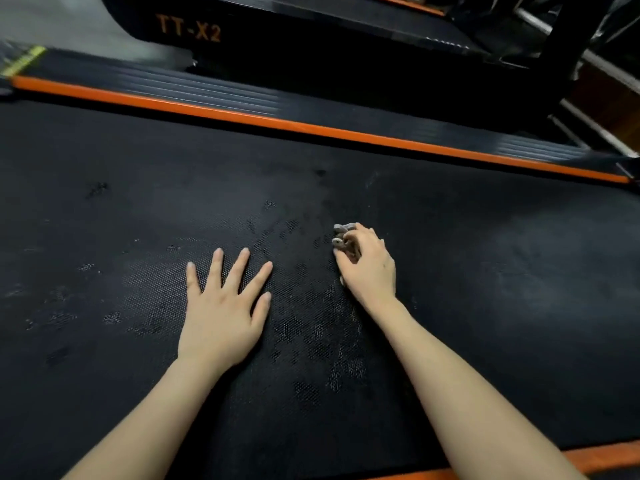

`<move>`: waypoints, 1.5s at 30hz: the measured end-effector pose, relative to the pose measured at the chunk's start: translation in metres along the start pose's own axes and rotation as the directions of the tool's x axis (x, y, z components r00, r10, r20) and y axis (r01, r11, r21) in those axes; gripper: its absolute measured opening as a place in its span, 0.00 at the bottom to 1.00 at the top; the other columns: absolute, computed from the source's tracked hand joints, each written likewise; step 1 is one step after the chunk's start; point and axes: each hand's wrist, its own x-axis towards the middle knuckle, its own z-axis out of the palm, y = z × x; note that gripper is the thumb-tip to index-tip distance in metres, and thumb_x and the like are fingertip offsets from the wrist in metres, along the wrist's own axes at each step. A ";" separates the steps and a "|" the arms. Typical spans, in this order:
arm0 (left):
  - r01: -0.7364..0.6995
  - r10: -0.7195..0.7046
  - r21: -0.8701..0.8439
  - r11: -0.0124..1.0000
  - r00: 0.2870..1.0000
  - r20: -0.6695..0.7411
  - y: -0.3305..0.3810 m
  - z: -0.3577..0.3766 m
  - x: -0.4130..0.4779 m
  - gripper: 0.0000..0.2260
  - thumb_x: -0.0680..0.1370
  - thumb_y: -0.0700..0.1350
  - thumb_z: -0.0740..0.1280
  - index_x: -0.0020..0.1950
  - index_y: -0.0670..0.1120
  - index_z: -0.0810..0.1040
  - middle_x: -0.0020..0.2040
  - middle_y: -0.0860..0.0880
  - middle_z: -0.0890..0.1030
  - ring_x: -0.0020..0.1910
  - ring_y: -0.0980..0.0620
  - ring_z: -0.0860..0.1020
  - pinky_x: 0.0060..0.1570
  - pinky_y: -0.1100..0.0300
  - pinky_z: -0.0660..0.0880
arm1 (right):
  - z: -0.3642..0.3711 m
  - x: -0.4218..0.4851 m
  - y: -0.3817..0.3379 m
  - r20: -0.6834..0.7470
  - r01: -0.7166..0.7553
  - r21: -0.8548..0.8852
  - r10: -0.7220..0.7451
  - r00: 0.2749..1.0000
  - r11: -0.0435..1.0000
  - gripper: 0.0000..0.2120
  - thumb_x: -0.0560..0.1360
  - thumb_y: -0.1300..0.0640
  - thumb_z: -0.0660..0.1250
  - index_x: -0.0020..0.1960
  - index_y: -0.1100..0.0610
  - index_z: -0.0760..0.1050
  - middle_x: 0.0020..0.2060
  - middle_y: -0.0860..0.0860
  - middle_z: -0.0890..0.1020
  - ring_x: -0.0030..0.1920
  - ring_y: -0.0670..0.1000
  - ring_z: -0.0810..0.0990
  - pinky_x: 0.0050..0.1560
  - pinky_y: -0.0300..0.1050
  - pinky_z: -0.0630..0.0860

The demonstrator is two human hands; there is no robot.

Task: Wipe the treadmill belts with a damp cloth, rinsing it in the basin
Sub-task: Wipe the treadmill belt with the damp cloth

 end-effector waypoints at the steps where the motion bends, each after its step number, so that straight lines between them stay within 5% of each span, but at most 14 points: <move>1: 0.003 -0.003 -0.010 1.000 1.000 0.012 0.000 -0.002 0.000 0.26 0.78 0.61 0.42 0.74 0.59 0.63 0.75 0.48 0.63 0.75 0.39 0.57 0.71 0.35 0.47 | 0.000 -0.001 0.002 0.001 0.003 0.004 -0.003 1.000 1.000 0.13 0.75 0.51 0.66 0.59 0.51 0.75 0.68 0.47 0.71 0.73 0.52 0.60 0.74 0.49 0.53; 5: 0.019 -0.019 -0.017 1.000 1.000 -0.009 -0.008 -0.017 0.022 0.28 0.76 0.61 0.44 0.71 0.57 0.69 0.72 0.44 0.68 0.72 0.38 0.63 0.70 0.34 0.51 | 0.000 0.000 0.010 0.046 0.041 -0.016 -0.040 0.998 0.999 0.17 0.74 0.46 0.67 0.60 0.50 0.75 0.69 0.46 0.70 0.74 0.49 0.60 0.75 0.48 0.50; 9: 0.067 -0.068 0.042 0.997 0.997 0.033 -0.019 -0.017 0.066 0.34 0.72 0.63 0.34 0.76 0.60 0.58 0.77 0.47 0.57 0.76 0.39 0.52 0.70 0.35 0.43 | -0.001 0.008 0.014 0.076 0.102 -0.014 -0.101 0.992 0.995 0.13 0.74 0.49 0.68 0.57 0.51 0.77 0.67 0.47 0.72 0.73 0.50 0.62 0.74 0.47 0.50; 12: 0.087 -0.087 0.040 0.995 0.996 0.003 -0.021 -0.007 0.075 0.32 0.74 0.63 0.36 0.76 0.59 0.58 0.77 0.48 0.58 0.76 0.40 0.51 0.70 0.34 0.43 | -0.003 0.027 0.022 0.079 0.124 -0.002 -0.123 0.989 0.992 0.11 0.74 0.50 0.67 0.56 0.50 0.78 0.66 0.47 0.73 0.72 0.49 0.62 0.74 0.45 0.52; 17: 0.092 -0.092 0.026 0.995 0.996 -0.022 -0.020 -0.003 0.073 0.30 0.75 0.62 0.36 0.76 0.59 0.56 0.77 0.49 0.57 0.77 0.41 0.50 0.71 0.36 0.42 | 0.009 0.071 0.009 -0.049 -0.116 -0.052 0.114 0.992 0.992 0.15 0.76 0.47 0.63 0.58 0.53 0.77 0.67 0.47 0.73 0.72 0.54 0.62 0.73 0.50 0.54; 20: 0.088 -0.087 0.027 0.996 0.996 -0.018 -0.021 -0.001 0.074 0.31 0.74 0.62 0.35 0.76 0.60 0.53 0.78 0.50 0.54 0.77 0.42 0.47 0.71 0.37 0.41 | 0.016 0.029 -0.019 0.068 0.107 -0.030 -0.104 0.992 0.994 0.20 0.74 0.42 0.56 0.54 0.53 0.78 0.67 0.45 0.73 0.68 0.56 0.68 0.71 0.51 0.60; 23: 0.084 -0.083 0.027 0.996 0.996 -0.029 -0.022 -0.001 0.075 0.30 0.75 0.62 0.36 0.76 0.60 0.54 0.78 0.49 0.55 0.77 0.41 0.48 0.71 0.36 0.42 | 0.016 -0.032 -0.031 0.200 0.383 0.038 -0.382 0.902 0.923 0.20 0.75 0.44 0.58 0.56 0.55 0.78 0.67 0.50 0.73 0.69 0.56 0.69 0.70 0.52 0.60; 26: 0.081 -0.081 0.025 0.996 0.996 -0.029 -0.021 -0.002 0.074 0.30 0.75 0.62 0.36 0.76 0.60 0.54 0.78 0.49 0.55 0.77 0.41 0.48 0.71 0.36 0.42 | 0.014 -0.024 -0.020 0.222 0.469 0.001 -0.457 0.861 0.883 0.20 0.75 0.45 0.59 0.58 0.55 0.78 0.66 0.51 0.75 0.68 0.56 0.70 0.69 0.54 0.64; 32: 0.081 -0.080 0.016 0.997 0.996 -0.044 -0.023 -0.001 0.074 0.29 0.76 0.62 0.38 0.75 0.60 0.58 0.77 0.48 0.59 0.76 0.41 0.51 0.71 0.35 0.44 | 0.023 0.044 -0.023 0.172 0.201 -0.171 -0.172 0.970 0.965 0.24 0.77 0.42 0.60 0.66 0.54 0.72 0.73 0.50 0.64 0.75 0.58 0.55 0.74 0.54 0.49; 37: 0.074 -0.074 0.008 0.997 0.997 -0.038 -0.022 -0.002 0.074 0.28 0.77 0.61 0.42 0.75 0.59 0.61 0.76 0.47 0.61 0.76 0.39 0.54 0.71 0.34 0.46 | 0.025 0.019 -0.031 0.189 0.304 -0.274 -0.258 0.947 0.912 0.46 0.65 0.26 0.52 0.74 0.54 0.61 0.76 0.51 0.54 0.76 0.55 0.45 0.74 0.56 0.42; 42: 0.074 -0.074 0.011 0.997 0.996 -0.044 -0.022 -0.003 0.075 0.27 0.77 0.61 0.43 0.74 0.58 0.62 0.75 0.47 0.63 0.75 0.39 0.55 0.71 0.34 0.47 | 0.023 0.020 -0.033 0.285 0.333 -0.197 -0.271 0.920 0.922 0.51 0.59 0.21 0.51 0.74 0.51 0.60 0.76 0.46 0.52 0.76 0.51 0.43 0.75 0.56 0.40; 45: 0.077 -0.076 0.010 0.997 0.996 -0.038 -0.022 -0.002 0.075 0.28 0.77 0.61 0.41 0.75 0.59 0.61 0.76 0.47 0.61 0.76 0.40 0.54 0.71 0.34 0.46 | 0.029 0.019 -0.034 0.233 0.347 -0.186 -0.302 0.924 0.919 0.41 0.65 0.28 0.54 0.69 0.52 0.69 0.75 0.49 0.60 0.75 0.55 0.53 0.74 0.58 0.49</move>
